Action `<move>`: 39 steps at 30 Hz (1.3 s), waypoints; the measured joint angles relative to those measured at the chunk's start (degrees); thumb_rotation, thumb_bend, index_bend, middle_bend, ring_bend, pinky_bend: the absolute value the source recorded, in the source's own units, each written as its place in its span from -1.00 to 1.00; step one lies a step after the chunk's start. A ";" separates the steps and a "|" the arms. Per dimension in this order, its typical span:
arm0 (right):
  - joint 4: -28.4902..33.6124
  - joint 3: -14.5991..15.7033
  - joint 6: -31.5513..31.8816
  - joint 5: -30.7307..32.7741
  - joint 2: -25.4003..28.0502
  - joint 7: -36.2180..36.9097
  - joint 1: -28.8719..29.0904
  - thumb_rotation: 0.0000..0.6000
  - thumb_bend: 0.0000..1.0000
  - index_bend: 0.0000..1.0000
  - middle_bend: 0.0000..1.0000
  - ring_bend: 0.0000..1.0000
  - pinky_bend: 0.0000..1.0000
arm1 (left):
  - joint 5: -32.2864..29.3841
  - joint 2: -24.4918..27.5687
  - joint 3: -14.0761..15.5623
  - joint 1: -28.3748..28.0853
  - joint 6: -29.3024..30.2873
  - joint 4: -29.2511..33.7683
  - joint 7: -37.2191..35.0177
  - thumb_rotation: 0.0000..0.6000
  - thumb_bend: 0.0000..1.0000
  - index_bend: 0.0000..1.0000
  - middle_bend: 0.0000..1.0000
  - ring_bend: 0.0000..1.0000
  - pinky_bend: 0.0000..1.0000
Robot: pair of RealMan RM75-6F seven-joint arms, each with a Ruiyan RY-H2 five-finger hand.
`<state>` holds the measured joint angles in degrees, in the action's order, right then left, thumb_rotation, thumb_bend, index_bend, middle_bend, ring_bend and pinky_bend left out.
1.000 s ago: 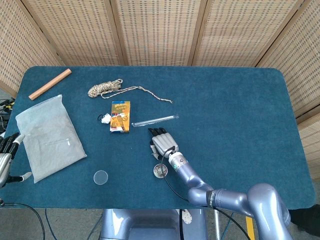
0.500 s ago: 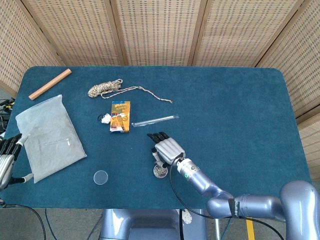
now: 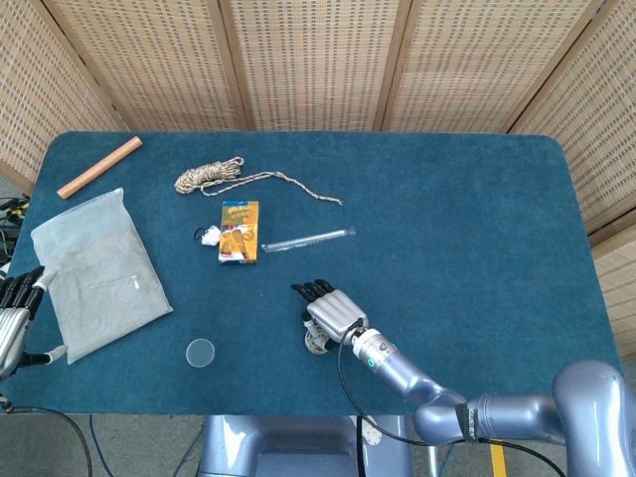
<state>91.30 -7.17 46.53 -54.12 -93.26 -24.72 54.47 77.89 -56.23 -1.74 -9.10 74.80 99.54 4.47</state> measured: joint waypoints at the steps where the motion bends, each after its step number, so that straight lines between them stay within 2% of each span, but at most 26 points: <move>1: 0.01 0.02 0.01 0.16 0.02 -0.07 0.04 1.00 -0.21 0.35 -1.00 -1.00 -1.00 | 0.03 0.01 0.02 0.00 0.00 0.00 -0.03 1.00 -1.00 -1.00 -1.00 -1.00 -1.00; 3: 0.15 0.08 -0.13 0.47 0.18 -0.22 0.17 1.00 -0.21 0.25 -1.00 -1.00 -1.00 | 0.03 0.03 -0.01 0.00 0.03 0.00 -0.08 1.00 -1.00 -1.00 -1.00 -1.00 -1.00; 5: 0.50 0.16 -0.64 1.17 0.59 -0.45 0.43 1.00 -0.25 0.07 -1.00 -1.00 -1.00 | 0.02 0.01 0.01 0.02 0.03 -0.01 -0.08 1.00 -1.00 -1.00 -1.00 -1.00 -1.00; 7: 0.98 0.34 -1.07 2.12 1.07 -1.04 0.81 1.00 -0.28 0.00 -1.00 -1.00 -1.00 | 0.03 -0.03 0.02 0.01 0.04 -0.04 -0.01 1.00 -1.00 -1.00 -1.00 -1.00 -1.00; 15: 2.39 0.96 -0.59 3.54 1.97 -1.91 1.39 1.00 -0.29 -0.02 -1.00 -1.00 -1.00 | 0.16 -0.13 0.12 0.04 0.14 0.06 0.34 1.00 -1.00 -1.00 -1.00 -1.00 -1.00; 20: 3.00 1.14 0.09 3.16 2.50 -1.69 1.24 1.00 -0.28 -0.16 -1.00 -1.00 -1.00 | 0.40 -0.13 0.18 0.12 0.36 0.12 0.37 1.00 -1.00 -1.00 -1.00 -1.00 -1.00; 27: 3.84 1.59 0.63 2.57 2.99 -1.43 0.99 1.00 -0.28 -0.22 -1.00 -1.00 -1.00 | 0.69 -0.13 0.27 0.24 0.59 0.21 0.34 1.00 -1.00 -1.00 -1.00 -1.00 -1.00; 32: 4.19 1.78 0.83 2.54 3.15 -1.51 1.00 1.00 -0.29 -0.48 -1.00 -1.00 -1.00 | 0.87 -0.08 0.30 0.37 0.89 0.28 0.23 1.00 -1.00 -1.00 -1.00 -1.00 -1.00; 39: 4.70 2.03 1.30 2.06 3.27 -1.49 0.88 1.00 -0.29 -0.65 -1.00 -1.00 -1.00 | 1.15 0.04 0.37 0.49 1.12 0.36 0.09 1.00 -1.00 -1.00 -1.00 -1.00 -1.00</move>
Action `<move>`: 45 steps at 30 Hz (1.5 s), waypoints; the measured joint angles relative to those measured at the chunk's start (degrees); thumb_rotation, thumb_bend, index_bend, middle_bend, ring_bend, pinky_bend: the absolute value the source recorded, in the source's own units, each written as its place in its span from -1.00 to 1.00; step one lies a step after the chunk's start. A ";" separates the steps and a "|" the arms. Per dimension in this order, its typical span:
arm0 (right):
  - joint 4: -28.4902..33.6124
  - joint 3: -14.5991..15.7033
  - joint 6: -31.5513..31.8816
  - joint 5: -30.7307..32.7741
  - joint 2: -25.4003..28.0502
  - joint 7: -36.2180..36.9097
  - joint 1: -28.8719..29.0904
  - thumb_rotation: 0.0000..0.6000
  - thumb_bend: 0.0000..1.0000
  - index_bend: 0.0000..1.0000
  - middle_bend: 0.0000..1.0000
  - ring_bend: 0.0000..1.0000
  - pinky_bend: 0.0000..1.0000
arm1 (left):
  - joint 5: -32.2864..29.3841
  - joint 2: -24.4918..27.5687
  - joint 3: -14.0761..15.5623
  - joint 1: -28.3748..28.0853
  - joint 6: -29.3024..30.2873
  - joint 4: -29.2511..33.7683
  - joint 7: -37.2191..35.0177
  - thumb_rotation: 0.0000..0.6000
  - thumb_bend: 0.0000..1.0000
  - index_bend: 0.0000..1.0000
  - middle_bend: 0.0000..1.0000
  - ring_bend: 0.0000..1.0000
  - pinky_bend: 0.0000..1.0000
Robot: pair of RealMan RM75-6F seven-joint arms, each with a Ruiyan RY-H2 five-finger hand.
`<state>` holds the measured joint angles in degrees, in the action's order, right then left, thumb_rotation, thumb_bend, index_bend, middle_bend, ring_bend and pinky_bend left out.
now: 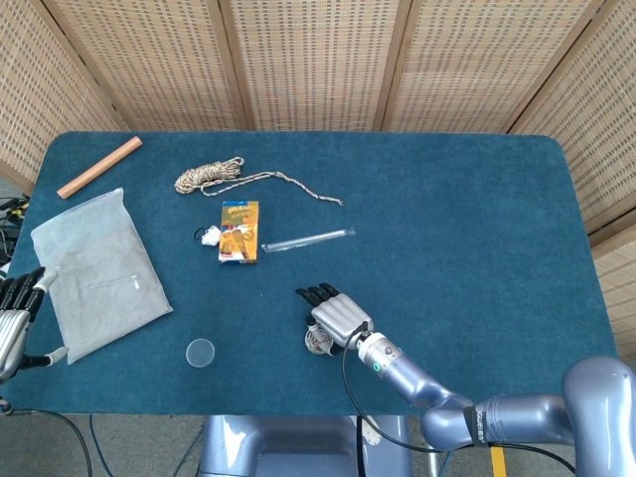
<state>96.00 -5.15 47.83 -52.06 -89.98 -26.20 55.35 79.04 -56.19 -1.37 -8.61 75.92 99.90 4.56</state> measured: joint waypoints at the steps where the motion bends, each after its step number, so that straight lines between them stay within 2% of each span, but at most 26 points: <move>1: 0.05 0.03 0.01 0.02 0.03 -0.02 0.01 1.00 -0.30 -0.69 -1.00 -1.00 -1.00 | 0.02 0.02 -0.01 0.02 0.04 0.02 -0.06 1.00 -1.00 -1.00 -1.00 -1.00 -1.00; 5: 0.24 0.14 0.07 0.13 0.18 -0.22 0.06 1.00 -0.34 -0.77 -1.00 -1.00 -1.00 | 0.19 0.06 0.03 0.10 0.17 0.00 -0.22 1.00 -1.00 -1.00 -1.00 -1.00 -1.00; 18: 1.37 0.05 0.76 0.57 0.64 -0.79 0.23 1.00 -0.35 -0.77 -1.00 -1.00 -1.00 | 0.59 0.20 0.07 0.24 0.44 -0.01 -0.62 1.00 -1.00 -1.00 -1.00 -1.00 -1.00; 24: 3.17 -0.55 2.71 -0.17 2.72 -1.11 -0.10 1.00 -0.35 -0.77 -1.00 -1.00 -1.00 | 0.57 0.35 -0.03 0.30 0.55 -0.05 -1.15 1.00 -1.00 -1.00 -1.00 -1.00 -1.00; 27: 3.96 -0.27 5.12 -2.35 4.88 -1.48 -1.13 1.00 -0.45 -0.77 -1.00 -1.00 -1.00 | 0.65 0.51 -0.13 0.44 0.89 -0.18 -1.69 1.00 -1.00 -1.00 -1.00 -1.00 -1.00; 29: 4.16 0.33 7.01 -4.67 6.59 -1.52 -2.35 1.00 -0.59 -0.77 -1.00 -1.00 -1.00 | 0.84 0.58 -0.11 0.51 0.99 -0.27 -2.04 1.00 -1.00 -1.00 -1.00 -1.00 -1.00; 32: 3.67 1.80 10.68 -9.13 9.19 -0.76 -5.03 1.00 -0.81 -0.77 -1.00 -1.00 -1.00 | 1.31 0.63 -0.08 0.63 1.34 -0.47 -2.60 1.00 -1.00 -1.00 -1.00 -1.00 -1.00; 35: 1.39 3.71 15.64 -15.60 11.18 1.68 -8.57 1.00 -0.94 -0.79 -1.00 -1.00 -1.00 | 1.79 0.46 -0.14 1.01 2.39 -0.79 -3.19 1.00 -1.00 -1.00 -1.00 -1.00 -1.00; 39: -4.77 6.75 24.03 -23.34 13.61 8.44 -15.41 1.00 -1.00 -0.86 -1.00 -1.00 -1.00 | 2.39 0.48 -0.06 1.61 3.52 -0.68 -3.35 1.00 -1.00 -1.00 -1.00 -1.00 -1.00; 45: -16.67 10.43 34.47 -27.62 16.10 20.50 -27.26 1.00 -1.00 -0.91 -1.00 -1.00 -1.00 | 3.16 0.57 0.13 2.54 5.21 -0.49 -3.39 1.00 -1.00 -1.00 -1.00 -1.00 -1.00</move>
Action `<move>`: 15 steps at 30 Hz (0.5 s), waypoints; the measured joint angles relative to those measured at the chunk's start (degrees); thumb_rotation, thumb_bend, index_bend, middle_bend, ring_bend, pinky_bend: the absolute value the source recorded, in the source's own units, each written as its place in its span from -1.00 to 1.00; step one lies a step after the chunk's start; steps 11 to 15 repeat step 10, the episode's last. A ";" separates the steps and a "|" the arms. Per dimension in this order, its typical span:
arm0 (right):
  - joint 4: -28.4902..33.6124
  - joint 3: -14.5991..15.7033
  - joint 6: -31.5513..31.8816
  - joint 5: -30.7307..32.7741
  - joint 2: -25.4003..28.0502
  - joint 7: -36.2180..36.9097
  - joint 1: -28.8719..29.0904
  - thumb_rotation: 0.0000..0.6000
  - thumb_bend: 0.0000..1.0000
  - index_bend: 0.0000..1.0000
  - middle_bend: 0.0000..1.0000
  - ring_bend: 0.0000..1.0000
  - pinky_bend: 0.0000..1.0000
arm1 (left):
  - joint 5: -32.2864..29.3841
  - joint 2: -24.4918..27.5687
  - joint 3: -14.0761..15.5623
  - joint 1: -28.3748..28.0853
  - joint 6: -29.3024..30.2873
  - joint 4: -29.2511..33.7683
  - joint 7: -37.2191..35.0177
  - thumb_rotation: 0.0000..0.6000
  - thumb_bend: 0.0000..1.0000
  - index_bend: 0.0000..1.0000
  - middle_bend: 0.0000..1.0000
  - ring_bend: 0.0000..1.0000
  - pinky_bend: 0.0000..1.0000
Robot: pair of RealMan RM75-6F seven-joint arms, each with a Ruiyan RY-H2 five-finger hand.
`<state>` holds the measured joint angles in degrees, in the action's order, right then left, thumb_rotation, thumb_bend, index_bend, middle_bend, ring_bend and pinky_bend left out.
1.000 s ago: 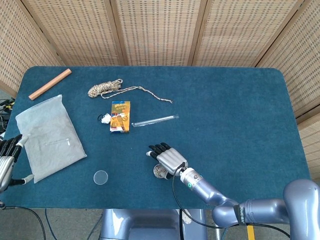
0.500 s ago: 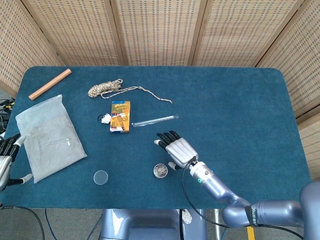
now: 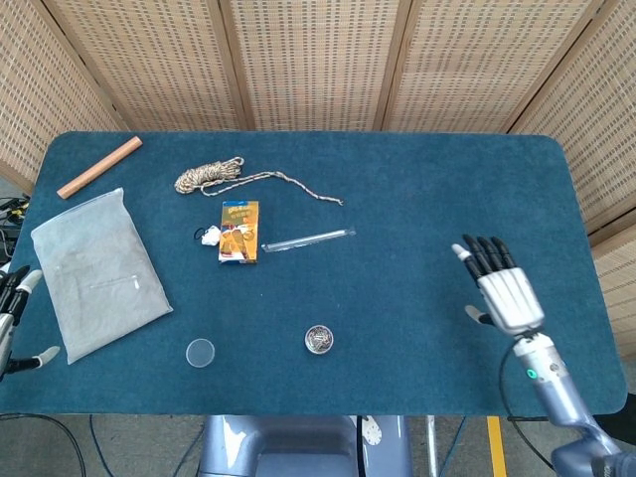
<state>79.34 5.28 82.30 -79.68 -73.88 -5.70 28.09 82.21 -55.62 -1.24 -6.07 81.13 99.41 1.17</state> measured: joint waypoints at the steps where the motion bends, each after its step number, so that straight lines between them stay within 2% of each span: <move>1: -2.02 0.41 1.85 -0.78 0.24 1.68 -2.00 1.00 -1.00 -0.92 -1.00 -1.00 -1.00 | 0.22 0.03 0.07 0.16 0.27 0.06 -0.03 1.00 -1.00 -1.00 -1.00 -1.00 -1.00; 4: -5.86 1.07 5.82 -2.90 0.67 3.93 -5.87 1.00 -1.00 -0.93 -1.00 -1.00 -1.00 | 1.17 0.16 0.35 0.66 1.18 0.25 -0.18 1.00 -1.00 -1.00 -1.00 -1.00 -1.00; 9: -10.30 1.13 8.22 -5.23 0.80 4.93 -9.07 1.00 -1.00 -0.93 -1.00 -1.00 -1.00 | 2.68 0.39 0.89 1.51 2.52 0.53 -0.55 1.00 -1.00 -1.00 -1.00 -1.00 -1.00; 15: -10.93 0.95 8.58 -5.68 0.86 5.25 -9.74 1.00 -1.00 -0.93 -1.00 -1.00 -1.00 | 2.84 0.43 0.96 1.61 2.64 0.58 -0.61 1.00 -1.00 -1.00 -1.00 -1.00 -1.00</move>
